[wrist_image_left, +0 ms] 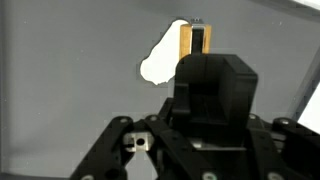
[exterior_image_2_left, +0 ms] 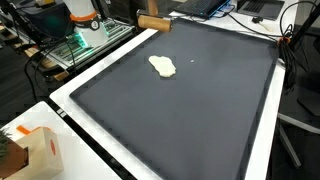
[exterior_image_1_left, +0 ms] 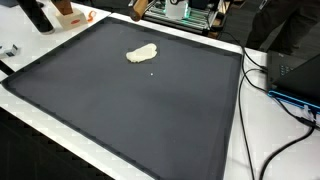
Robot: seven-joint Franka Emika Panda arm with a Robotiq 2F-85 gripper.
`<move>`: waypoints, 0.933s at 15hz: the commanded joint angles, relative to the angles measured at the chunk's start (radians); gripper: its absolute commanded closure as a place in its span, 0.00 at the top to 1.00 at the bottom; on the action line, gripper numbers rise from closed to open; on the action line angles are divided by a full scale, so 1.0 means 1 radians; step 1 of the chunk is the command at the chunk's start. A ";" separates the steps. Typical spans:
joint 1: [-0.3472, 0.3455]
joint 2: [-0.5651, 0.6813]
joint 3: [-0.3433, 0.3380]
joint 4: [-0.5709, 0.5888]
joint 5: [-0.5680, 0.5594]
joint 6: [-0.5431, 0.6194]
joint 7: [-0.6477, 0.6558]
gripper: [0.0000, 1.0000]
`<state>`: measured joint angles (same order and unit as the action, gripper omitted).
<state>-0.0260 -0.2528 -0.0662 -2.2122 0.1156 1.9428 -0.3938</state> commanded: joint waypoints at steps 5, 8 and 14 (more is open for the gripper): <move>-0.014 0.028 0.038 -0.015 -0.156 0.115 0.267 0.24; -0.022 0.048 0.064 -0.035 -0.280 0.172 0.464 0.24; -0.027 0.098 0.116 -0.049 -0.541 0.133 0.869 0.24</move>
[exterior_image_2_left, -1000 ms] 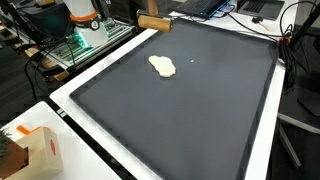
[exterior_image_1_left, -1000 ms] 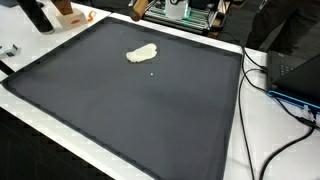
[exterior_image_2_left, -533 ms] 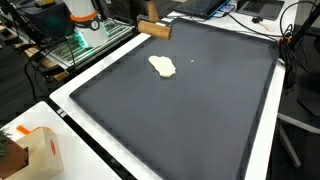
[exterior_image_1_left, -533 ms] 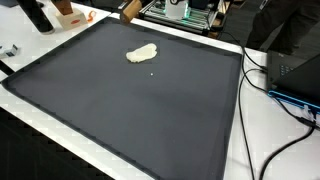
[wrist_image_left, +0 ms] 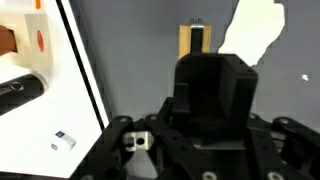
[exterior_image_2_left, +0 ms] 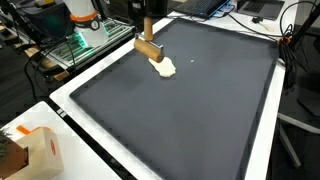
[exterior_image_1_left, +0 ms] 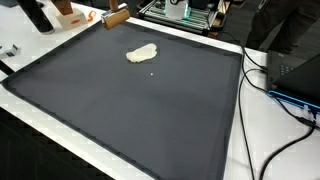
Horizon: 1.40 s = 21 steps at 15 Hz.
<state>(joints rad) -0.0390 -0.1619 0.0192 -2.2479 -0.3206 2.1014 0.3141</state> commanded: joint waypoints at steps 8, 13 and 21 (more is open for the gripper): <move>0.020 0.098 0.060 -0.041 -0.278 -0.055 0.440 0.24; 0.059 0.163 0.064 -0.042 -0.413 -0.080 0.616 0.24; 0.123 0.251 0.063 -0.027 -0.507 -0.145 0.788 0.24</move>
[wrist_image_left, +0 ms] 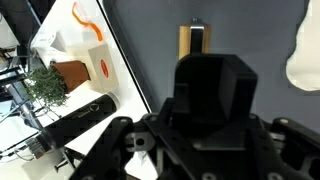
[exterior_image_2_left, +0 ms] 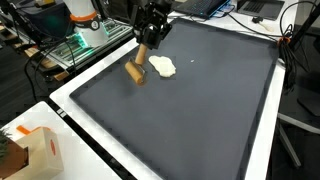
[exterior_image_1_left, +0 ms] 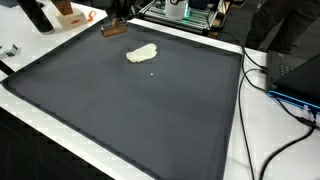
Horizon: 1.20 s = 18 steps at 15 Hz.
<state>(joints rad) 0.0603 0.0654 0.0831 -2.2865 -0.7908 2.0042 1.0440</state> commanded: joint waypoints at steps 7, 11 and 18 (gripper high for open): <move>0.050 0.075 -0.003 0.026 -0.031 -0.069 0.101 0.24; 0.052 0.091 -0.006 0.034 -0.024 -0.063 0.092 0.24; 0.060 0.115 -0.006 0.053 -0.029 -0.049 0.070 0.24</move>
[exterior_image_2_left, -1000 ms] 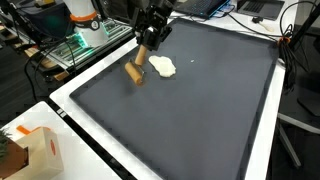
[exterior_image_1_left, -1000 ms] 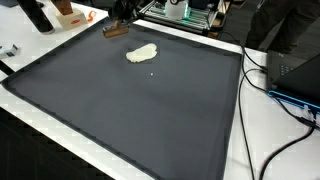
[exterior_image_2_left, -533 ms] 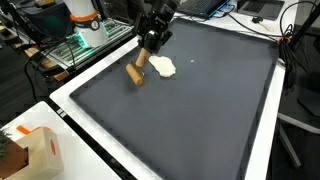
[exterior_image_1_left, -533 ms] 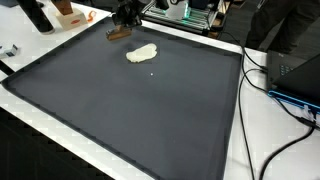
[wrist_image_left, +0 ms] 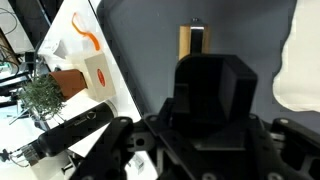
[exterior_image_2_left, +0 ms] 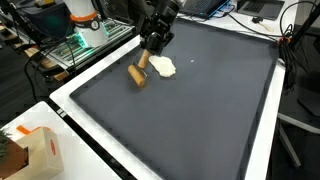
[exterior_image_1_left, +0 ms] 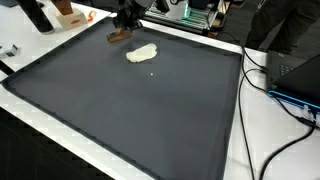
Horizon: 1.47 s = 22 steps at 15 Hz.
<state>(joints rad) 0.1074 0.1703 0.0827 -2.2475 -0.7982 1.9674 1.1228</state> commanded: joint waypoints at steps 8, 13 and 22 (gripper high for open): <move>0.009 0.012 -0.006 0.024 -0.004 0.051 -0.111 0.24; -0.010 -0.012 -0.012 0.016 0.053 0.127 -0.235 0.24; -0.037 -0.104 -0.030 0.017 0.301 0.150 -0.566 0.24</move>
<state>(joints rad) 0.0811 0.1231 0.0615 -2.2186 -0.5893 2.1173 0.6760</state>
